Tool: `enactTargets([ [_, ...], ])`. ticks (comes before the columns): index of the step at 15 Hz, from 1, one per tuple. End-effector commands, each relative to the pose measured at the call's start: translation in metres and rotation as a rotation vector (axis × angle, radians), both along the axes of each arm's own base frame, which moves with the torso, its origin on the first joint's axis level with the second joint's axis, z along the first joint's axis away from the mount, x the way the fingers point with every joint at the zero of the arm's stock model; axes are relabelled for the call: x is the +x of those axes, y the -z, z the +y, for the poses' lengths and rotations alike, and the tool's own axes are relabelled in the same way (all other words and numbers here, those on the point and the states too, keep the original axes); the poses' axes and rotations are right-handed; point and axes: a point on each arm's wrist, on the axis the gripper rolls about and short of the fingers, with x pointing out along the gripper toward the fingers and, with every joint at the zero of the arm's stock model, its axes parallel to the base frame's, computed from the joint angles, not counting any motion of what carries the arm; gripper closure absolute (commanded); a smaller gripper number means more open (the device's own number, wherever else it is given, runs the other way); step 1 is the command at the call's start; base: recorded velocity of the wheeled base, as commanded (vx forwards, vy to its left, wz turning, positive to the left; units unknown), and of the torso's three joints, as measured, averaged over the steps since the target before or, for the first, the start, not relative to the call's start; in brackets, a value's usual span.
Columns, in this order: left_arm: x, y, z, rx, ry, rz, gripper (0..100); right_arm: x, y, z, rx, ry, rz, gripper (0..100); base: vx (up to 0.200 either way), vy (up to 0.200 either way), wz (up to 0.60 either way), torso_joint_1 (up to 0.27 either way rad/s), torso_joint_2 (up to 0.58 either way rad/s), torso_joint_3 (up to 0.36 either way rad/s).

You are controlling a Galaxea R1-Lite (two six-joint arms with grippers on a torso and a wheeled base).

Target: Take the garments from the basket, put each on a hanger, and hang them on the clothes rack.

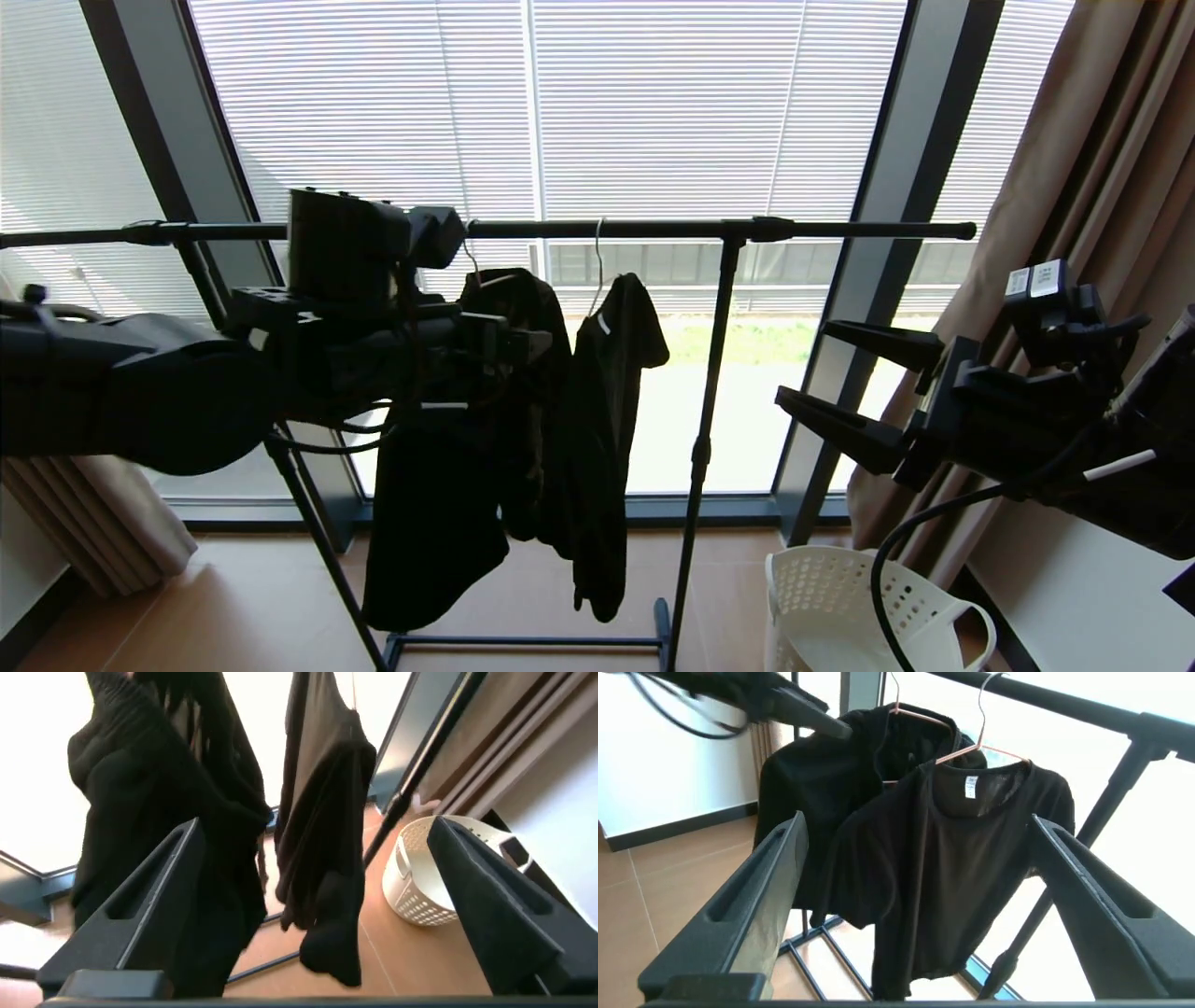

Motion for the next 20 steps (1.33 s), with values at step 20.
enactTargets([
  [20,-0.247,0.111,0.126,0.096,0.026,0.169,0,-0.149,0.064,-0.063,-0.103,0.154,0.325,0,0.0,0.0,0.0,0.0,0.0,0.0],
])
